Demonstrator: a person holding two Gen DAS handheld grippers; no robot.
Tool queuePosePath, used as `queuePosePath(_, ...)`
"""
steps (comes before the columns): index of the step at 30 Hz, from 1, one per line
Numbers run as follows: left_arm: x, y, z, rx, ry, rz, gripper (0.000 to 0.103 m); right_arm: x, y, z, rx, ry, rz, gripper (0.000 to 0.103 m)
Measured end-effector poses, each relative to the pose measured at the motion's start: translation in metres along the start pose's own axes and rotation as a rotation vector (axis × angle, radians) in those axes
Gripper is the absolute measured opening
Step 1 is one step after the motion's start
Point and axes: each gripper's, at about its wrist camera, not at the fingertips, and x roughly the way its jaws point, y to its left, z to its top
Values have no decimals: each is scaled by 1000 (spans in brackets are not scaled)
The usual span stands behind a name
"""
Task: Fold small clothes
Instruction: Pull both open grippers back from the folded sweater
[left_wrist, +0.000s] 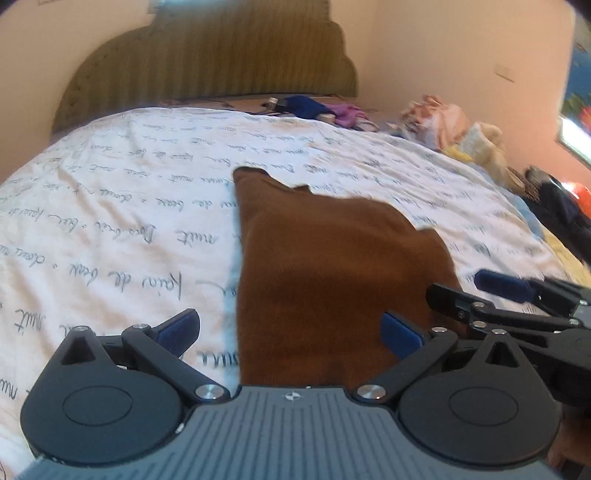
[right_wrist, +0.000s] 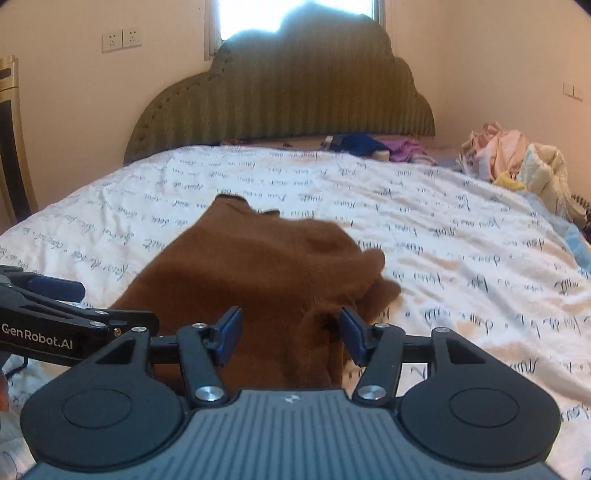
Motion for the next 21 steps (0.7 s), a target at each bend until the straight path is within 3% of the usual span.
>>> queuePosePath(2,13,2,5,-36,52,-52,103,21,-7,10,0,39,12,58)
queuePosePath(5,34,-7,-11,41,136,5,103,58,-12,2,-63,188,11,61)
queuePosePath(6,40,-7,-19,50,165,4,103,61,-13,-3,-94,183,-11,74)
queuePosePath(8,36,-2,-34,57,123,5,103,59,-24,-10,-53,192,-1,85)
queuePosePath(15,26,-1,-35,53,144,21,103,8,-35,-22,70,150,-13,85)
queuePosePath(21,18,2,-43,62,133,12,103,-13,-24,-46,82,173,-21,85)
